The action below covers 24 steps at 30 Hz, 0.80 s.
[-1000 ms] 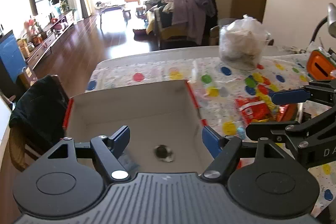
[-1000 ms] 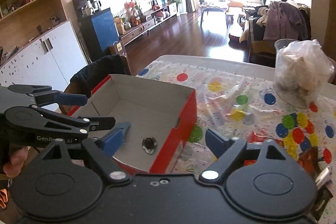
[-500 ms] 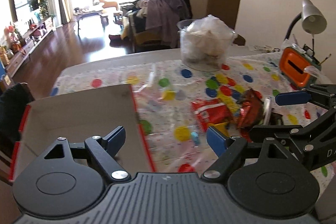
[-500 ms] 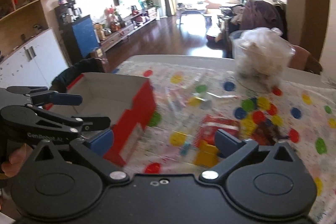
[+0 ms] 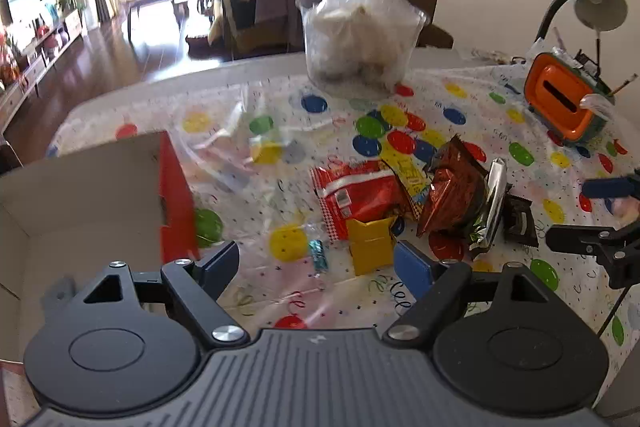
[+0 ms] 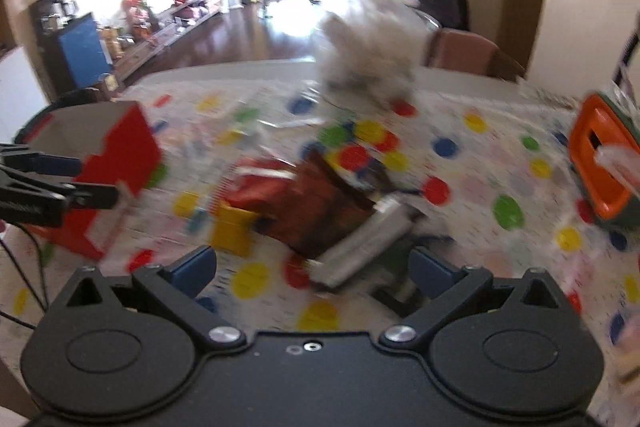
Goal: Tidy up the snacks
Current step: 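Grasp the teal wrapped candy with the left tool while the right tool grasps the dark chocolate bar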
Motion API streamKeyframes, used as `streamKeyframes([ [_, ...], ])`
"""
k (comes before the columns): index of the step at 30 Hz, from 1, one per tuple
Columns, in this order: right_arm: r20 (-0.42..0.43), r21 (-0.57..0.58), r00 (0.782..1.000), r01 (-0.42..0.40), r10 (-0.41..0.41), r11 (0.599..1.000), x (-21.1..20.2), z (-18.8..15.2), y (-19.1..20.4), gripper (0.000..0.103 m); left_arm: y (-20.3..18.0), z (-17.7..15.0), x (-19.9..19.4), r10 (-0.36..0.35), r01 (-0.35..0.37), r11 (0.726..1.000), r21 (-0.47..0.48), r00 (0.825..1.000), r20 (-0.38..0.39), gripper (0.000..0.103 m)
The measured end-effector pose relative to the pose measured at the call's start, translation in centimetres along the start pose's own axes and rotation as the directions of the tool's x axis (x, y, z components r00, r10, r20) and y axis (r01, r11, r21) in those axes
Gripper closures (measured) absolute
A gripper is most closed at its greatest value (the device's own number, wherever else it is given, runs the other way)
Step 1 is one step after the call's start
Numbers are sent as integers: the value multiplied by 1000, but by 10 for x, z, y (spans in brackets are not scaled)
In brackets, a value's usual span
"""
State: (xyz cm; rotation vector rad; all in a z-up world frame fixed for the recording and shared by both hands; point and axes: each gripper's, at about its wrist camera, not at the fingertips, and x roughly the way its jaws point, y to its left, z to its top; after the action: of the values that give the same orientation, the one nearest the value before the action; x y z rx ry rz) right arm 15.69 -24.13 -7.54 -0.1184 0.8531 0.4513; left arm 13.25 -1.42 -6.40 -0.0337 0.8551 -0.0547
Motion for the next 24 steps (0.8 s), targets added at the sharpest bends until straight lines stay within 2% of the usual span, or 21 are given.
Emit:
streamKeyframes([
  [6,-54,79,997,58,-54,995,26,-16,-45,1,-8,4,33,13,-14,1000,-14,999,-49,18],
  [10,-98,152,993,82,-67,985,47,-19,-69,5,-10,7,58,24,-26,999,-26,995,-96,18],
  [17,-177,243,981,122,-79,962,79,-18,-86,15,-6,13,101,31,-49,995,-83,978,-207,18],
  [22,-228,280,970,148,-84,949,95,-17,-93,25,-1,14,121,44,-71,992,-100,967,-252,19],
  [24,-236,286,968,152,-85,946,99,-17,-93,26,0,14,125,42,-70,992,-103,965,-260,28],
])
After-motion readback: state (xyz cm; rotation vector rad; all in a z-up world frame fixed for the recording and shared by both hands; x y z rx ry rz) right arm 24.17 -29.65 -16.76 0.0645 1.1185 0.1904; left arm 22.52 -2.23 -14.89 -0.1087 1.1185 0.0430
